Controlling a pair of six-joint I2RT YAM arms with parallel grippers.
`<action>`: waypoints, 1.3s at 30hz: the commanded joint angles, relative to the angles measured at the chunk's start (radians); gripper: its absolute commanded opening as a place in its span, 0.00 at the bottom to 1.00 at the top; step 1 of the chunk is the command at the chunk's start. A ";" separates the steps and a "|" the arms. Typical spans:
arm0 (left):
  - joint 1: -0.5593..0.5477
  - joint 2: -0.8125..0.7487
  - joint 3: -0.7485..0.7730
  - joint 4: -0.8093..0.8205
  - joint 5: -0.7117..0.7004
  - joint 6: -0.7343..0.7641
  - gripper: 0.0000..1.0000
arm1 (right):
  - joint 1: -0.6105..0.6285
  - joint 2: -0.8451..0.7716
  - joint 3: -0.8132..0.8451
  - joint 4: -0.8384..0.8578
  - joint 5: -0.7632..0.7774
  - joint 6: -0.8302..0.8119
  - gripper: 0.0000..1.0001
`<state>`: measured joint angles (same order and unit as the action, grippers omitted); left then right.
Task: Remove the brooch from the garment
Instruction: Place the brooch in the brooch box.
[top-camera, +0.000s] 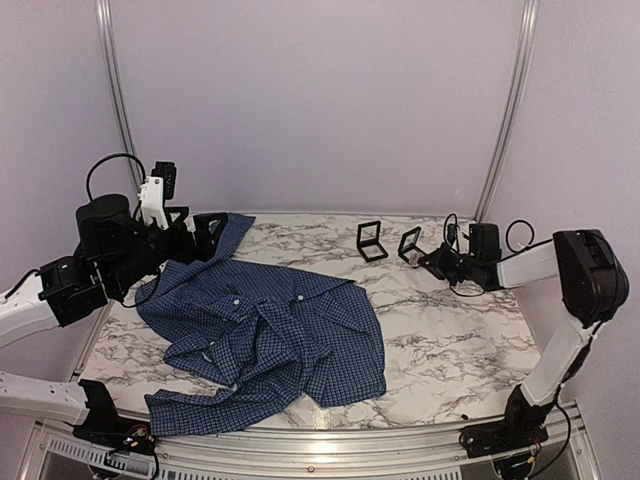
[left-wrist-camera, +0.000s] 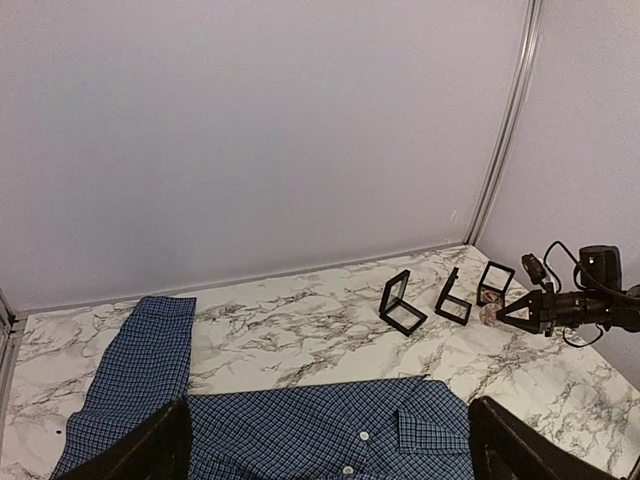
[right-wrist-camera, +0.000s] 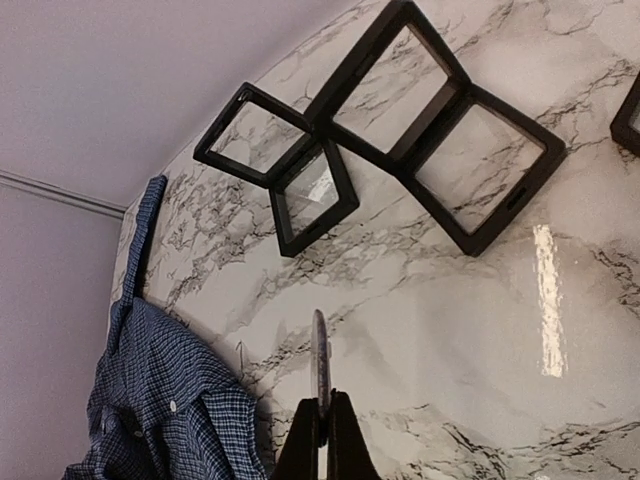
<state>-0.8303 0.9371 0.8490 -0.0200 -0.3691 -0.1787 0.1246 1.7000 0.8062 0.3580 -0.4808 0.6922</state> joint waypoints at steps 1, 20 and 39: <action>0.013 -0.004 -0.001 -0.037 0.054 -0.022 0.99 | -0.045 0.085 0.106 0.017 -0.079 -0.060 0.00; 0.018 0.069 0.052 -0.053 0.098 -0.034 0.99 | -0.097 0.329 0.324 0.000 -0.106 -0.046 0.00; 0.027 0.080 0.066 -0.067 0.110 -0.030 0.99 | -0.098 0.447 0.480 -0.128 -0.057 -0.094 0.00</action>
<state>-0.8104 1.0031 0.8856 -0.0639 -0.2699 -0.2039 0.0341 2.1212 1.2442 0.2676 -0.5606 0.6224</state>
